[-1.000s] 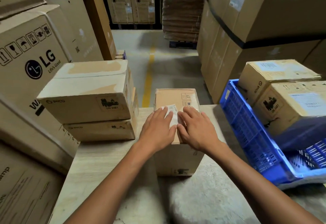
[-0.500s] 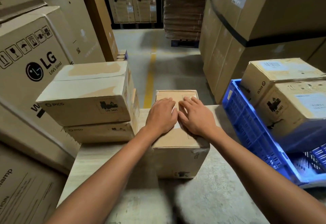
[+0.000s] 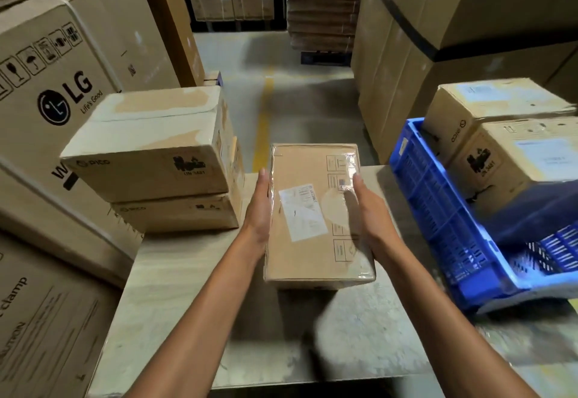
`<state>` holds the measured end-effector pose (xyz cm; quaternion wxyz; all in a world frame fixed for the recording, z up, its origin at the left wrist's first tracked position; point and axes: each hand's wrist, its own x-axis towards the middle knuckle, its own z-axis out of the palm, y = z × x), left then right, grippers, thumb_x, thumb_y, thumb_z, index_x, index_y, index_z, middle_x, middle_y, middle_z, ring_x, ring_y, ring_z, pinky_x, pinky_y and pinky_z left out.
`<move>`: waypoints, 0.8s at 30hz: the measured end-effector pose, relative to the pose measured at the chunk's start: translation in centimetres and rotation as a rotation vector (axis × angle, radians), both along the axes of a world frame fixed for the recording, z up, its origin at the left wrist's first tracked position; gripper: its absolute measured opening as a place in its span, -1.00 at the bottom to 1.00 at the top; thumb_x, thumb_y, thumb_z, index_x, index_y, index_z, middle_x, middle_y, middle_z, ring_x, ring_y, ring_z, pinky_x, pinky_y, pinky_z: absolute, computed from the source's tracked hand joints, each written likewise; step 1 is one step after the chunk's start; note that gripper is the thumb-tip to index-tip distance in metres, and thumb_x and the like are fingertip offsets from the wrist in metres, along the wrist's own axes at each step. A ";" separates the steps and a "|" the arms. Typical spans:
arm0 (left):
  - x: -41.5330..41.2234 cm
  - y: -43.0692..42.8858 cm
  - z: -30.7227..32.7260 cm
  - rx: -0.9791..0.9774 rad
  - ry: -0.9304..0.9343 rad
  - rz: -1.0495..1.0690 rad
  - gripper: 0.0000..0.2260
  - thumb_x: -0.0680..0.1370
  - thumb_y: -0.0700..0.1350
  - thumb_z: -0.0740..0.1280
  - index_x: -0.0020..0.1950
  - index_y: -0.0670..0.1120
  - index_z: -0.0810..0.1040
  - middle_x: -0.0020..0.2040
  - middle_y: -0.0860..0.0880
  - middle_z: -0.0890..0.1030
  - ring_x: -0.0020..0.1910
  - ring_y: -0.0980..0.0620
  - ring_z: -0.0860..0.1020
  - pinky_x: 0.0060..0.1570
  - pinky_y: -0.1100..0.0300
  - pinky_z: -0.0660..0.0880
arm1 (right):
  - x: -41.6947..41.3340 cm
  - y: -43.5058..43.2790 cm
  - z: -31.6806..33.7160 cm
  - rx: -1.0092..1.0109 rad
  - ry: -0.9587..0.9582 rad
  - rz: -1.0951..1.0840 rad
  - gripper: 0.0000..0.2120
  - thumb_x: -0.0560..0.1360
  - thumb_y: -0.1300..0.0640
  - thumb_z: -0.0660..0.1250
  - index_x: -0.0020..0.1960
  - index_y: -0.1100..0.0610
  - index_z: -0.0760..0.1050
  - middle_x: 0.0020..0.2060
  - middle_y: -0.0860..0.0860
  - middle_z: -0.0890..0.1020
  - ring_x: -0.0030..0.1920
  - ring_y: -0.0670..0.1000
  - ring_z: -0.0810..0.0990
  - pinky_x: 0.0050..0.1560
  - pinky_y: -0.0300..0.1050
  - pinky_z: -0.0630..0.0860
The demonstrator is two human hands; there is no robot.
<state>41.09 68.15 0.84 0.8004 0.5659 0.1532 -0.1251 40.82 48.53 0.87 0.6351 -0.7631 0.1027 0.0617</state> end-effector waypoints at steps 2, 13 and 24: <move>-0.7 -0.2 0.0 -0.045 -0.073 0.000 -0.38 0.62 0.37 -0.04 0.35 0.02 0.57 0.24 -0.10 0.65 0.23 -0.13 0.61 0.33 -0.20 0.45 | -0.9 -0.1 0.1 0.061 -0.022 -0.026 -0.49 0.56 -0.43 -0.02 0.10 -0.21 0.61 0.11 -0.12 0.68 0.16 -0.02 0.63 0.30 0.15 0.49; -3.4 0.8 -4.3 -0.057 -0.144 0.275 -0.47 0.64 0.26 0.01 0.18 -0.12 0.56 0.04 -0.09 0.70 0.08 0.05 0.66 0.08 0.14 0.59 | -3.2 -0.8 -4.4 0.356 0.118 -0.389 -0.36 0.62 -0.36 -0.01 -0.14 0.16 0.51 -0.09 0.11 0.67 0.05 0.13 0.61 0.03 0.03 0.50; -5.8 0.1 -9.5 -0.001 0.105 0.207 -0.49 0.66 0.22 0.06 0.30 -0.13 0.53 0.17 -0.10 0.66 0.17 -0.05 0.61 0.25 0.00 0.50 | -4.5 -1.8 -6.7 0.215 0.384 -0.291 -0.42 0.67 -0.27 0.01 -0.01 0.18 0.56 -0.07 0.14 0.70 -0.05 0.12 0.64 0.06 0.10 0.53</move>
